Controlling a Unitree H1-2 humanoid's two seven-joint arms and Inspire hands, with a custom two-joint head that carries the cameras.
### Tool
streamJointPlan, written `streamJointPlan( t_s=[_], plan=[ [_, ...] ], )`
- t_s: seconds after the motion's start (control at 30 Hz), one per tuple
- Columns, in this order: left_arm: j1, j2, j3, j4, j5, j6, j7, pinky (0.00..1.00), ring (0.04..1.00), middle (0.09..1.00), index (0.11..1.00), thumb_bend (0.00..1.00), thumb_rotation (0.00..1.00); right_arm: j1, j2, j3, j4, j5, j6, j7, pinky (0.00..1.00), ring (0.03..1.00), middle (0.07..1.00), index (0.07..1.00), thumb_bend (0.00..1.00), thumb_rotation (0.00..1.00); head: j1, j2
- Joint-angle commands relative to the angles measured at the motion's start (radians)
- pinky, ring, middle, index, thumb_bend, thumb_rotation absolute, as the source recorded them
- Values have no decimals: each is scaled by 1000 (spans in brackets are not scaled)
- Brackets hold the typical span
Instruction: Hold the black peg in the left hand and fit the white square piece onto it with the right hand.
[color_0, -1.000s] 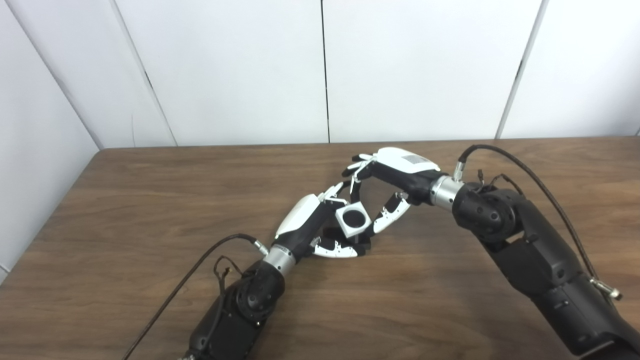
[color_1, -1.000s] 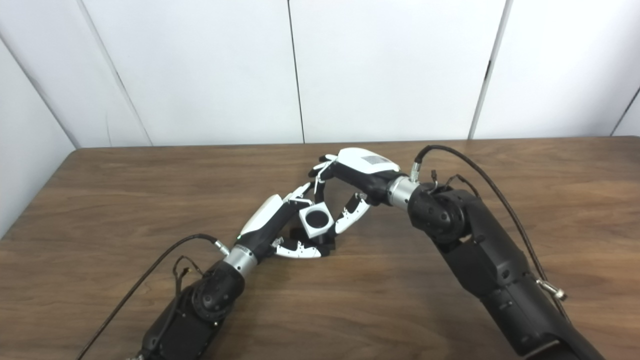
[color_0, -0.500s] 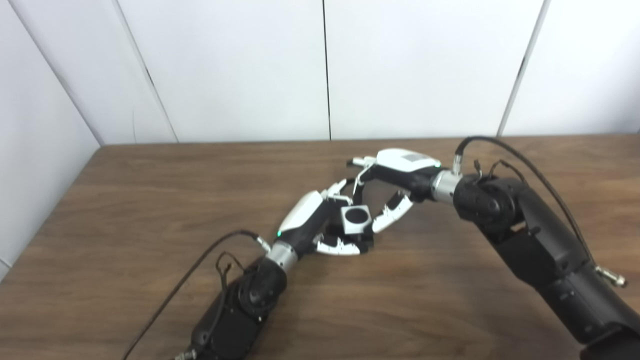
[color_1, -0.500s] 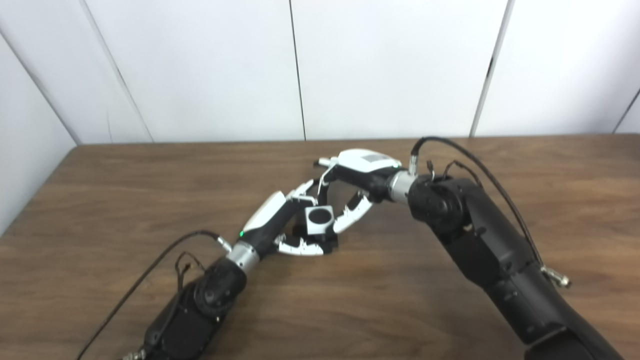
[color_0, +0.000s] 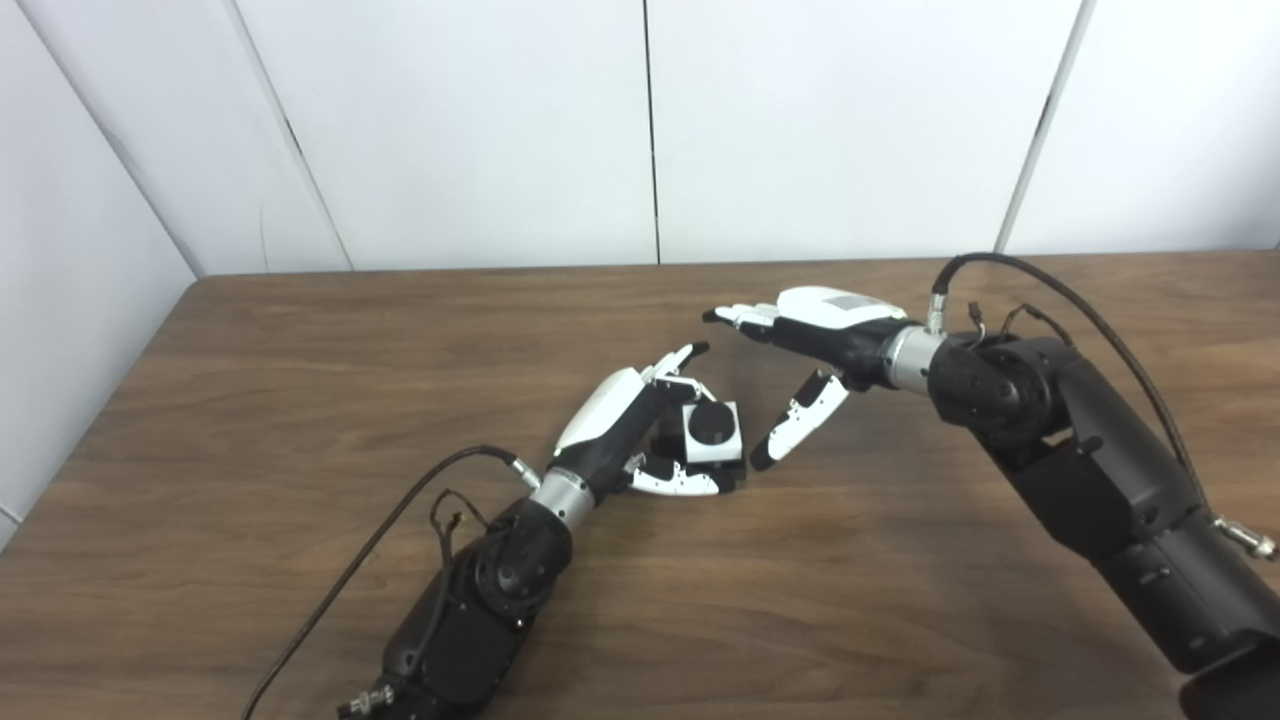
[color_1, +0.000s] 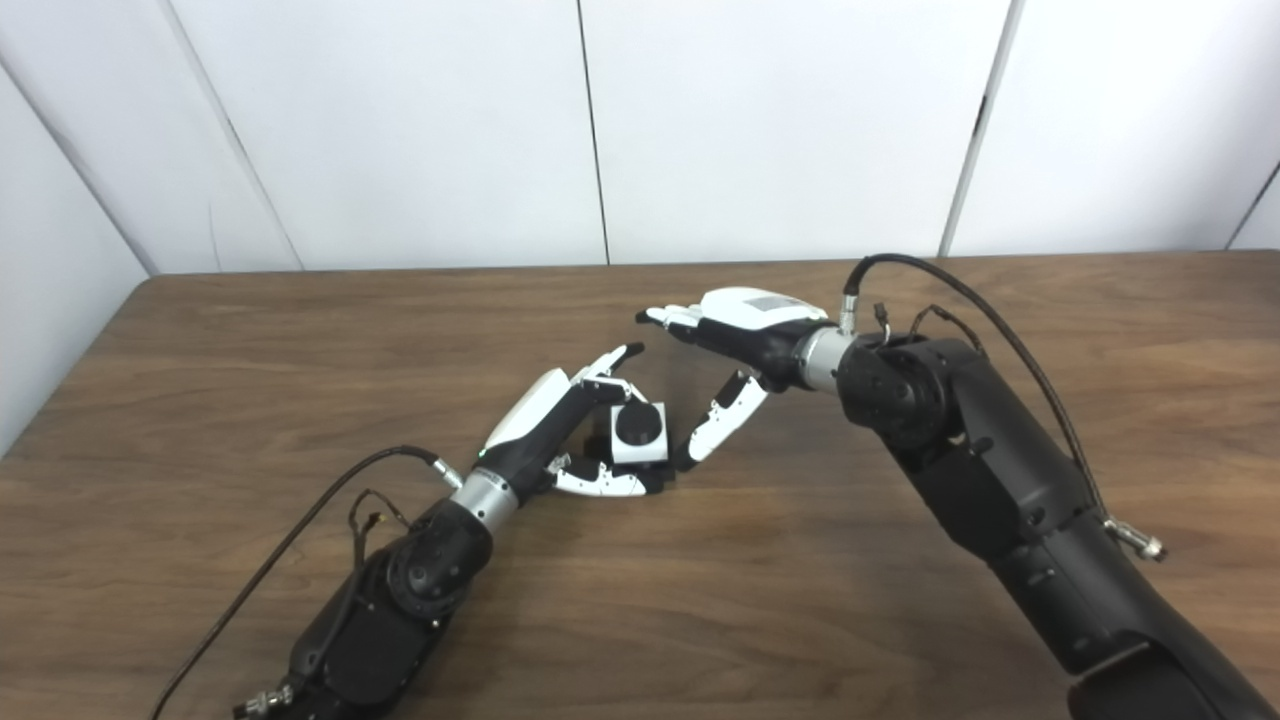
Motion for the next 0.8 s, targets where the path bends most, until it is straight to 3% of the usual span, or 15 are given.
streamJointPlan(
  t_s=[0.0,0.43,0.6,0.63,0.67,0.77],
  plan=[
    [-1,12,-6,5,25,25,-24,1000,1000,1000,492,523,72,-42,-4,-16,-27,3,11,-7,1000,1000,1000,1000,1000,446,-2,1],
    [4,25,1,16,29,9,-13,1000,1000,1000,495,522,74,-25,-9,-77,-16,8,10,-79,1000,1000,1000,1000,972,440,-63,-20],
    [9,37,1,12,52,12,4,1000,1000,1000,497,521,75,4,-6,-146,-16,32,14,-153,997,1000,995,1000,953,433,-111,-31],
    [10,39,2,12,54,10,7,1000,1000,1000,593,740,139,13,-3,-160,-18,37,17,-169,975,1000,983,1000,937,438,-117,-32],
    [12,41,3,10,58,12,11,1000,1000,1000,625,814,161,26,2,-178,-22,41,23,-192,967,1000,979,1000,932,440,-133,-35],
    [17,45,9,4,63,21,19,1000,1000,1000,706,880,190,53,22,-215,-18,51,26,-254,902,978,960,994,884,431,-160,-41]
  ],
)
